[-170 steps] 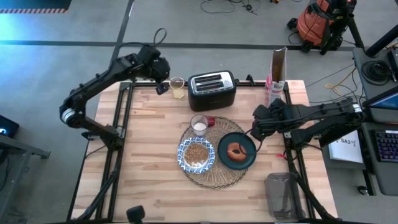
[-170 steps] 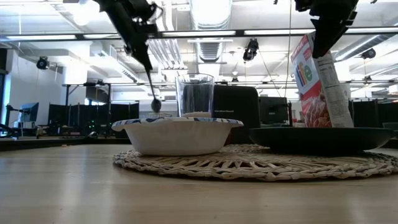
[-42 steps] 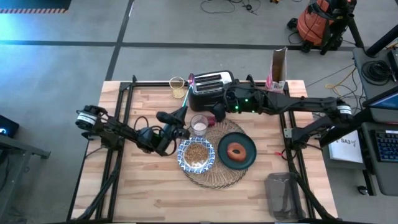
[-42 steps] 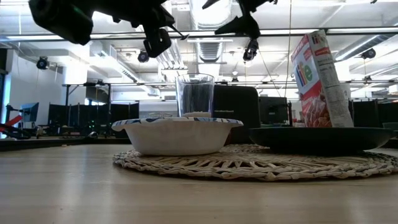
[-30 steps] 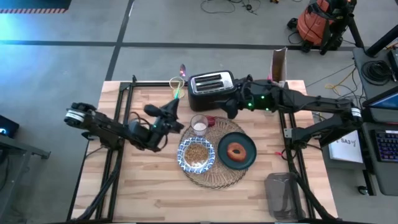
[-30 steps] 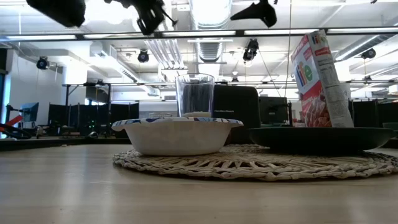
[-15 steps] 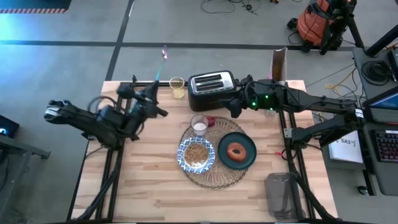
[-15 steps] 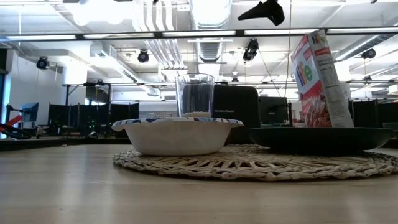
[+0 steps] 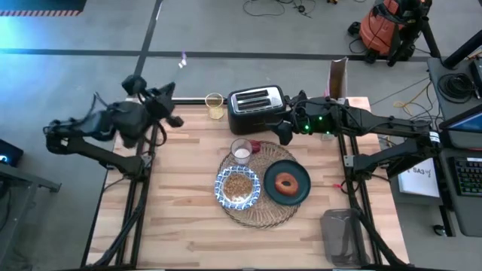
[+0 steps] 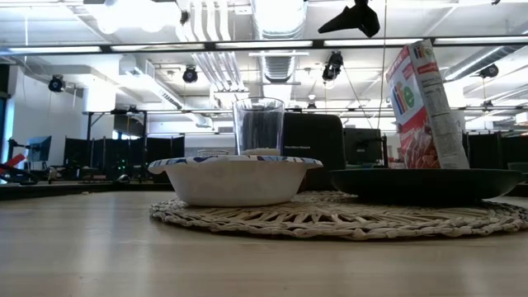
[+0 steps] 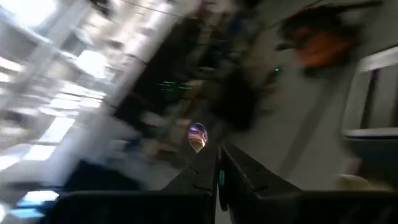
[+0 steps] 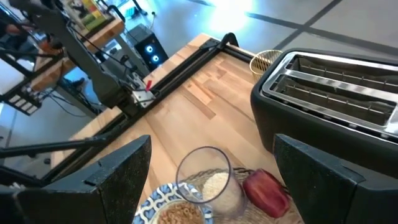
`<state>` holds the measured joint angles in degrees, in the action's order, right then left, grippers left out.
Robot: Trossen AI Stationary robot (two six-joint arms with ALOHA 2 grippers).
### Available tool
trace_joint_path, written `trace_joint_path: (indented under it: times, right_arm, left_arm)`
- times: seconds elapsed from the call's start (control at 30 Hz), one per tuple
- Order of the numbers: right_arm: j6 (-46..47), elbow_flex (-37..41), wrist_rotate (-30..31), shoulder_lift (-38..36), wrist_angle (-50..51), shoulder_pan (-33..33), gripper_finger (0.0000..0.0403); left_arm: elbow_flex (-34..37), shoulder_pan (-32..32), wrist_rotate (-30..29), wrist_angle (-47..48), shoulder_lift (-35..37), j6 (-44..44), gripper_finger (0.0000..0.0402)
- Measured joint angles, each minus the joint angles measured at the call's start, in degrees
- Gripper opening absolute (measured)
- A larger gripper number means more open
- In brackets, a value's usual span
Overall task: Arrange a breakfast setting
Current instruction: Put the blue spoon to the left of the brown place mat
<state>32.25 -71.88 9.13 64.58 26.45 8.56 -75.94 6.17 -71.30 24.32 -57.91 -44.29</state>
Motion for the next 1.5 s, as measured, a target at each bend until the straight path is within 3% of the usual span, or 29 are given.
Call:
trace_joint_path:
  times: [0.1,0.2,0.4,0.57,0.8,0.93,1.3,1.5]
  right_arm:
    - [-0.25,0.00,0.01,0.00,0.26,0.00,0.0325]
    - [-0.07,0.00,0.00,0.00,0.31,0.00,0.0325]
    - [0.04,0.00,0.00,0.00,0.35,0.00,0.0325]
    - [0.25,0.00,0.00,0.00,0.70,0.00,0.0325]
    - [0.35,0.00,0.48,0.00,1.76,-0.01,0.0325]
    - [0.37,0.02,2.59,0.00,2.69,-0.02,0.0325]
    - [0.35,0.39,3.08,0.00,5.26,-0.02,0.0325]
    - [1.22,-0.04,2.87,-0.01,8.38,-0.02,0.0325]
  left_arm:
    - [-4.87,-3.15,11.08,21.95,-0.11,24.18,0.0000]
    - [-4.05,-4.88,12.76,29.94,-0.61,31.71,0.0000]
    - [5.08,-4.74,13.79,29.77,-2.39,33.40,0.0000]
    - [12.55,-4.28,13.61,29.72,-3.14,41.52,0.0000]
    - [21.87,0.73,20.53,26.54,-3.85,51.48,0.0000]
    - [25.65,4.19,21.15,24.95,-5.65,54.53,0.0000]
    - [27.73,12.38,21.45,24.10,-16.29,60.90,0.0000]
    - [26.04,14.48,24.67,24.01,-22.62,64.12,0.0000]
